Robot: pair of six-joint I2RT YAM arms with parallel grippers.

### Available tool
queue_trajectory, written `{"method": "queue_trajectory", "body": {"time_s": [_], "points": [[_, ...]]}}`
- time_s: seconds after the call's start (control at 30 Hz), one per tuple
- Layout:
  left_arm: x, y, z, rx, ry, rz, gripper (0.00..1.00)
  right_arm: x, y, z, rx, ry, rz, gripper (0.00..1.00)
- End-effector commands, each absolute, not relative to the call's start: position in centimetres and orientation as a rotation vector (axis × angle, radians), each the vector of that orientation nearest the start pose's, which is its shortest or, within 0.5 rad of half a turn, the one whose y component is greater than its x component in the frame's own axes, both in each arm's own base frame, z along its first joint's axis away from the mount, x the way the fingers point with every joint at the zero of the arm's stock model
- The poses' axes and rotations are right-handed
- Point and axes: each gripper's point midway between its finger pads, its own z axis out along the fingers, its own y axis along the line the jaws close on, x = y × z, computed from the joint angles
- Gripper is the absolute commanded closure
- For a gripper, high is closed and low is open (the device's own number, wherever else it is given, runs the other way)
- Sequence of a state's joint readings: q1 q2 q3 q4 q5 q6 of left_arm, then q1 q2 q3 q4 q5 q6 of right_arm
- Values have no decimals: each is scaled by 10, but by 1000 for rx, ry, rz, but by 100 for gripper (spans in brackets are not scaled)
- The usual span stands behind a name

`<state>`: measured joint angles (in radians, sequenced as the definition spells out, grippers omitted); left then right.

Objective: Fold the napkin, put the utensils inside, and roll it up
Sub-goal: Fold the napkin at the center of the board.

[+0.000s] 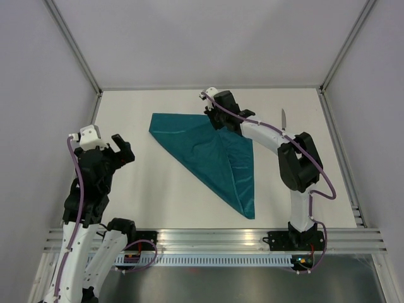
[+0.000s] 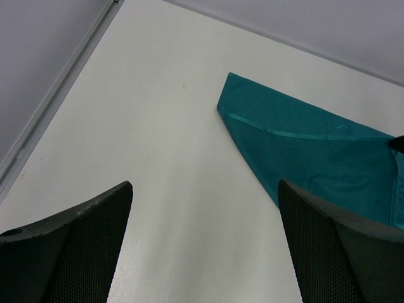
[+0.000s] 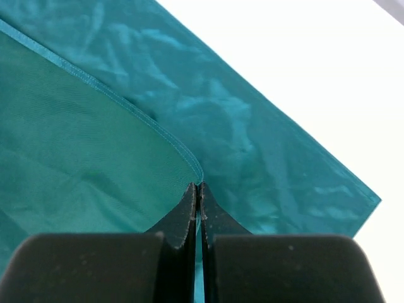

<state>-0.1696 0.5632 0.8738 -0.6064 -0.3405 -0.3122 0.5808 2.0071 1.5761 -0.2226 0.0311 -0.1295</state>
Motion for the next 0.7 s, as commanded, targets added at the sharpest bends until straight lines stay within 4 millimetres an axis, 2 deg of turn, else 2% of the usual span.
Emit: {"method": "queue_trajectory", "body": {"time_s": [0.0,0.3,0.67], "points": [[242,12,287,-343,1762,15,0,479,284,151,-706,2029,199,100],[241,10,285,-331,1769,11,0,503,247,146,-617,2061,175,100],[243,7,284,-323,1776,-4,0,519,208,145,-531,2082,150,100]]}}
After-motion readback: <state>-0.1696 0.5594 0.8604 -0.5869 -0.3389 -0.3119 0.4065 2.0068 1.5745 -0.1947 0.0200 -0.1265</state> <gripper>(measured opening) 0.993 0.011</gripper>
